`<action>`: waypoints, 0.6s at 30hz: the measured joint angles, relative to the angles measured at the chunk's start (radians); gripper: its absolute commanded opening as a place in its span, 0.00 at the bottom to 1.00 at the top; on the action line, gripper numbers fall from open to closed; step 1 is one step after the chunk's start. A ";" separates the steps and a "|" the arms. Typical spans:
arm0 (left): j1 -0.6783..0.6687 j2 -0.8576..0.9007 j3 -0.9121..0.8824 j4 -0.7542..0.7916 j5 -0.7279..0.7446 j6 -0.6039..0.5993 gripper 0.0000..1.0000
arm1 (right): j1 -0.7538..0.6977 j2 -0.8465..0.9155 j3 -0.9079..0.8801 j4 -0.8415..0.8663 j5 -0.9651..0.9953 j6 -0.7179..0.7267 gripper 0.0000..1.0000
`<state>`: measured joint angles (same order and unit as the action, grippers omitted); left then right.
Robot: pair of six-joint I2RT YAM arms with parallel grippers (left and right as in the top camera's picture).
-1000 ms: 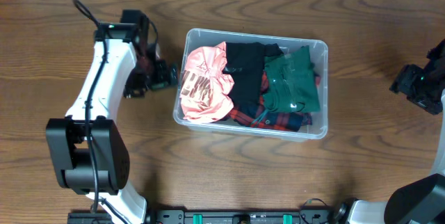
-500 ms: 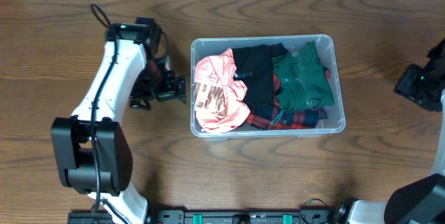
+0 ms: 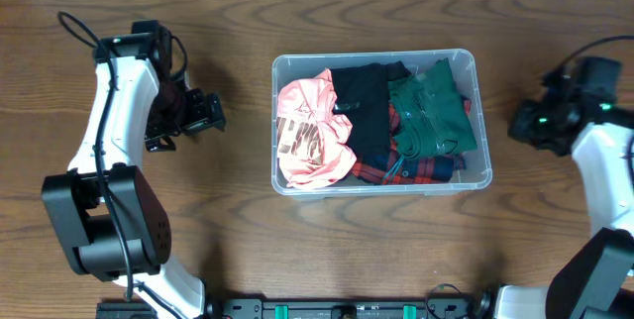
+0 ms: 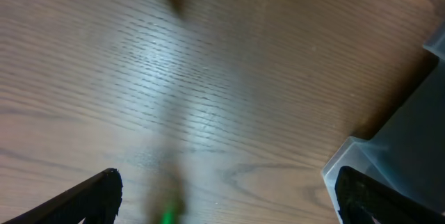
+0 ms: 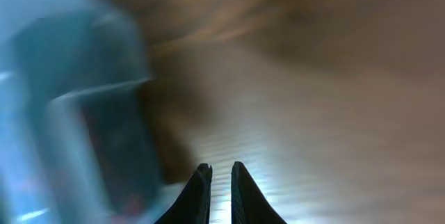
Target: Pack container
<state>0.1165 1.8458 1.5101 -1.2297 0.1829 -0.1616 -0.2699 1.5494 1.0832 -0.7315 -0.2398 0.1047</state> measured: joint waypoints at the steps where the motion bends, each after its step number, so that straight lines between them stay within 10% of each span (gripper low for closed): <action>1: 0.006 0.000 0.000 0.000 0.000 0.000 0.98 | 0.027 0.000 -0.011 0.010 -0.047 -0.023 0.11; 12: 0.013 0.000 0.000 0.000 0.000 0.000 0.98 | 0.126 0.000 -0.018 0.092 -0.153 -0.109 0.21; 15: 0.013 0.000 0.000 0.000 -0.002 0.001 0.98 | 0.123 0.000 -0.018 0.112 -0.129 -0.101 0.49; 18: 0.013 0.000 0.000 0.008 -0.012 0.002 0.98 | 0.114 0.000 -0.018 0.135 -0.056 -0.109 0.99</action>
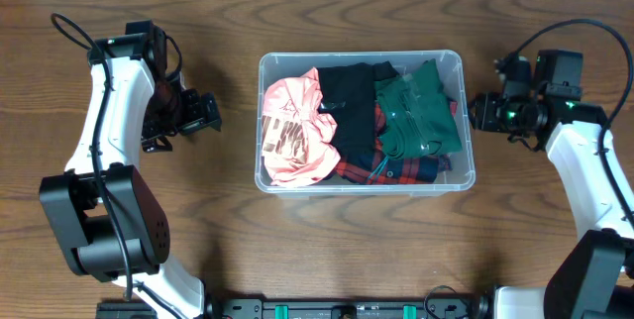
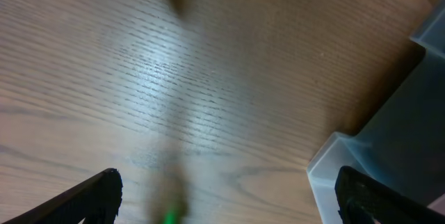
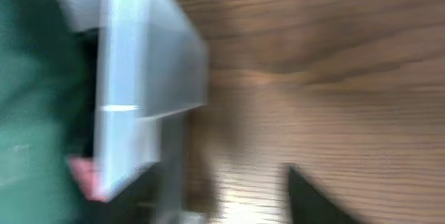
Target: Pack container
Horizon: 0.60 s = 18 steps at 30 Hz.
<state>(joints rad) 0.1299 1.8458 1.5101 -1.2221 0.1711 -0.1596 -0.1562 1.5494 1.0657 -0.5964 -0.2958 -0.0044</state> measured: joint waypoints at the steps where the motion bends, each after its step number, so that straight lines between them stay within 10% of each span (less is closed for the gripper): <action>1: 0.000 0.000 0.000 0.004 -0.012 0.000 0.98 | -0.005 0.000 0.000 0.017 0.024 0.000 0.99; 18: 0.000 -0.071 -0.001 0.108 -0.230 0.003 0.98 | -0.008 -0.118 0.013 0.003 0.201 -0.006 0.99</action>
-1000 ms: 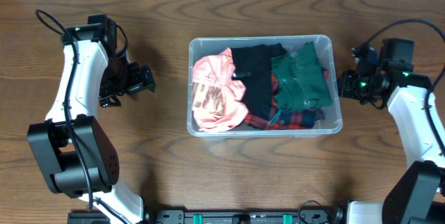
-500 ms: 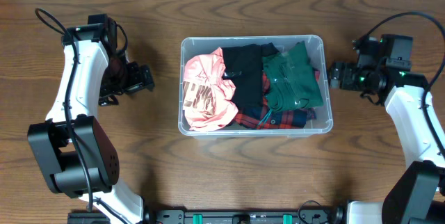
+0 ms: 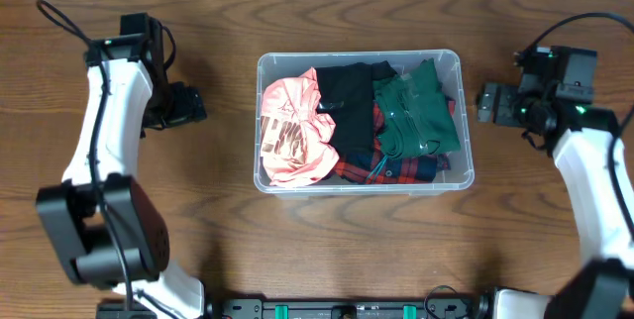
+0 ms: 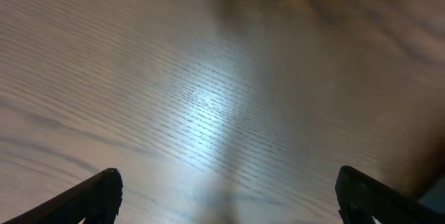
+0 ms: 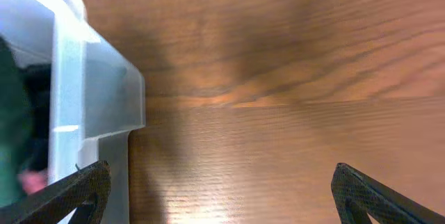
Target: Pack container
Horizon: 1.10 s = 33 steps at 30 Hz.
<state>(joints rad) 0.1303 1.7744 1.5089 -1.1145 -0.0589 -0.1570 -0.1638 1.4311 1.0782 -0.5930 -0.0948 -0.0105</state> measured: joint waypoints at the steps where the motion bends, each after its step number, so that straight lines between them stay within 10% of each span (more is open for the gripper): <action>1: 0.000 -0.039 -0.005 0.010 0.001 0.000 0.98 | 0.000 -0.042 0.000 -0.013 0.012 0.000 0.99; 18: -0.001 -1.139 -0.571 0.251 0.071 0.027 0.98 | 0.000 -0.890 -0.347 -0.092 0.064 0.023 0.99; 33: -0.001 -1.394 -0.607 0.089 0.075 0.027 0.98 | 0.000 -1.088 -0.448 -0.413 0.064 0.029 0.99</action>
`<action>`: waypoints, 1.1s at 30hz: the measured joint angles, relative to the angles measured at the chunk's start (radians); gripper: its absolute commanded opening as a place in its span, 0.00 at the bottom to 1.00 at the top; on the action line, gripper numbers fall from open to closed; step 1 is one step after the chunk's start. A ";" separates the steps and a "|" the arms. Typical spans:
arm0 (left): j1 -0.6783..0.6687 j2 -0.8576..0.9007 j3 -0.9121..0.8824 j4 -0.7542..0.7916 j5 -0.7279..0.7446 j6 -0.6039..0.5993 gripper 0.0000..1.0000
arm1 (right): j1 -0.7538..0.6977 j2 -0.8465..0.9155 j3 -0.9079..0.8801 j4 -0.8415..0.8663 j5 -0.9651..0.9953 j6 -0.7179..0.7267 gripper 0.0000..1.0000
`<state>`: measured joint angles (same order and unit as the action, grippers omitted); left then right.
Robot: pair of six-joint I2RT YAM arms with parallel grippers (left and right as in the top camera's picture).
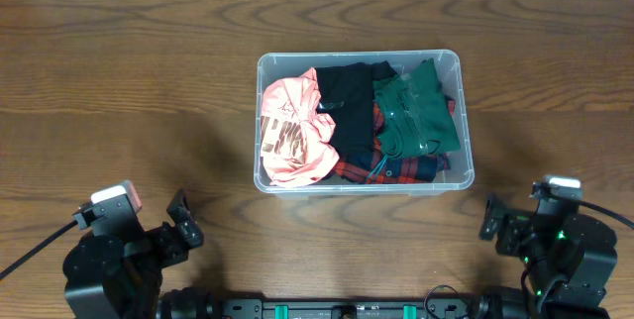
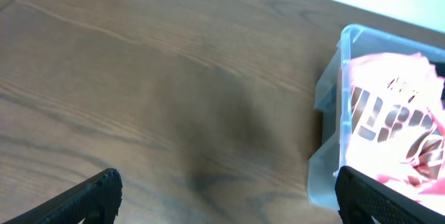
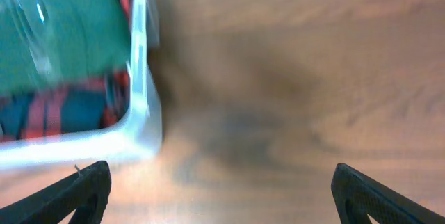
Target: Pack container
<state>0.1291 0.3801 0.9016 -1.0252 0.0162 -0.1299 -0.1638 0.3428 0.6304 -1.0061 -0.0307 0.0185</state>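
Note:
A clear plastic container (image 1: 466,175) stands mid-table, holding a pink garment (image 1: 292,136), a black one (image 1: 352,101), a green one (image 1: 421,111) and red plaid cloth (image 1: 396,168). My left gripper (image 1: 184,232) is drawn back at the near left, open and empty. In the left wrist view my left gripper (image 2: 224,203) faces the container's left corner (image 2: 327,113) and the pink garment (image 2: 393,116). My right gripper (image 1: 492,218) sits at the near right, open and empty. In the right wrist view my right gripper (image 3: 222,200) looks on the container's corner (image 3: 142,113) and the green garment (image 3: 62,29).
Brown wooden table (image 1: 129,81) runs all round the container. Both arm bases sit at the near edge, the left base (image 1: 104,274) and the right base (image 1: 565,260). A black rail (image 1: 347,309) lies along the front.
Both arms have drawn back from beside the container to the near edge of the table. Both grippers are still open. The container has not moved.
First the container stood further right, with my right gripper shut beside it and my left open at the far left. Then the container stood a little to the left, my right gripper at its right wall. After that my right gripper was open and apart; now both arms are folded back.

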 measured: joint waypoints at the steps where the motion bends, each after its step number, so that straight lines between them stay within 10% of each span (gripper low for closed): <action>1: 0.000 0.000 0.000 -0.005 0.000 0.000 0.98 | 0.000 0.000 0.000 -0.020 0.000 0.000 0.99; 20: 0.000 0.000 0.000 -0.031 0.001 0.000 0.98 | 0.063 -0.273 -0.055 -0.003 -0.036 -0.023 0.99; 33: 0.000 0.000 -0.003 -0.031 0.003 0.000 0.98 | 0.070 -0.332 -0.341 0.632 -0.109 -0.160 0.99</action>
<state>0.1291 0.3801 0.8982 -1.0557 0.0193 -0.1299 -0.0937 0.0109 0.2893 -0.3744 -0.1394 -0.1417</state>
